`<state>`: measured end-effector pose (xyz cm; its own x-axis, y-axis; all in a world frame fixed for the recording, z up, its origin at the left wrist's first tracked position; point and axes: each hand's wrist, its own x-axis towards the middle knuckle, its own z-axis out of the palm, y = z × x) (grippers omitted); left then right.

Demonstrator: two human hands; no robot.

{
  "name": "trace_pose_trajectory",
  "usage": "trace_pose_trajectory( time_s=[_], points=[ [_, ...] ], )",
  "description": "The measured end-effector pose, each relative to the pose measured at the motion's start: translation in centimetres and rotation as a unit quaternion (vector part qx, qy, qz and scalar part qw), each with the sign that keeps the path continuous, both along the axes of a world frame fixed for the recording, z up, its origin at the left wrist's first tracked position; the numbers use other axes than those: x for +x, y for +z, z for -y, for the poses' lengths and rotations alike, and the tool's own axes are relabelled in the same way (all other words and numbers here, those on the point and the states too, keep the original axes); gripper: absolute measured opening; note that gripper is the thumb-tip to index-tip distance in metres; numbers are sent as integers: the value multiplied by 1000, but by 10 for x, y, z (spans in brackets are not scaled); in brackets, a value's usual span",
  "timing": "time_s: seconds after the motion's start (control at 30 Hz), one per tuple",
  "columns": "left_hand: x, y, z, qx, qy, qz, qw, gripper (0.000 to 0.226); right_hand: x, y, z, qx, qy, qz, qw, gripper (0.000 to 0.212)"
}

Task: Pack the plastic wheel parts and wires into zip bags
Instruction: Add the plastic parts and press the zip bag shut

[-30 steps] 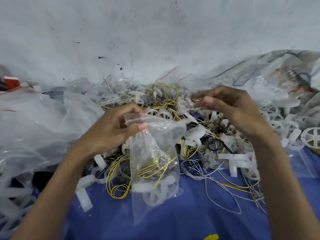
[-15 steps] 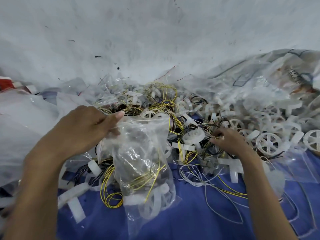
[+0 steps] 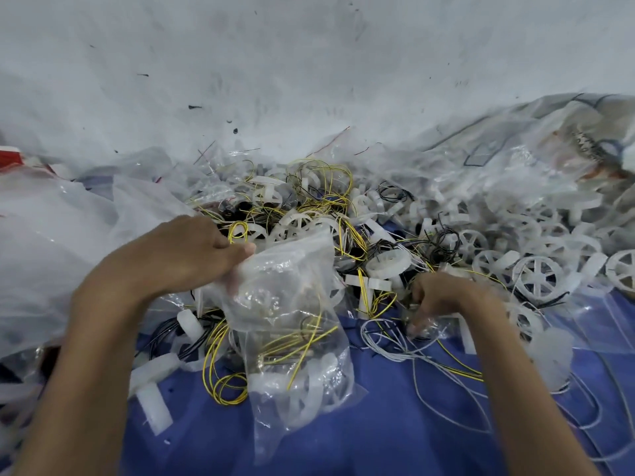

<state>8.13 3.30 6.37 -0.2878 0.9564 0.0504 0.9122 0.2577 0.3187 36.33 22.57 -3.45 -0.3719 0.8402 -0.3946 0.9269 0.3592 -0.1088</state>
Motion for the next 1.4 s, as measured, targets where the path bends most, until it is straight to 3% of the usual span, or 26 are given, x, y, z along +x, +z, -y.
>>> trace_pose_trajectory(
  time_s=[0.07,0.1,0.2,0.27,0.43,0.57,0.63,0.73,0.83,0.9,0.97,1.03,1.1,1.23,1.27,1.4],
  points=[
    [6,-4,-6,-18,-9,-4,1000,54,-1,1,-2,18,9,2,1000,31],
    [9,-6,-8,-33,-25,-2,999,48,-2,2,-2,25,11,3,1000,30],
    [14,-9,-12,-57,-75,-2,996,17,-4,-1,-1,26,14,-4,1000,37],
    [15,-9,-12,-65,-103,1,993,11,-5,-5,-1,34,10,-6,999,52],
    [20,-8,-11,-54,-136,2,989,8,-5,-5,-6,71,57,-25,996,24],
    [25,-5,-8,-44,-154,-7,987,9,4,8,-1,91,64,-113,987,21],
    [27,-3,-7,-36,-163,-22,986,10,10,23,2,85,74,-156,981,7],
    [31,-3,-6,-15,-173,-20,985,12,20,49,13,105,81,-210,969,20],
    [35,-2,-4,0,-181,-10,983,17,23,70,28,141,90,-301,939,25],
    [38,-1,-3,20,-186,1,982,31,19,79,38,184,86,-399,894,30],
    [44,-1,-2,45,-189,19,981,47,12,85,46,190,67,-502,841,48],
    [50,-1,-3,61,-191,25,979,47,5,85,52,154,21,-588,794,49],
    [57,-2,-5,67,-187,17,980,34,-2,86,55,95,-26,-653,751,48],
    [61,-3,-6,72,-181,-16,981,23,-8,88,58,-87,-45,-666,739,100],
    [62,-3,-6,71,-179,-23,981,23,-9,88,59,-122,-30,-665,736,100],
    [59,0,-3,88,-179,-30,980,40,-17,95,69,-144,26,-675,723,59]
  ],
)
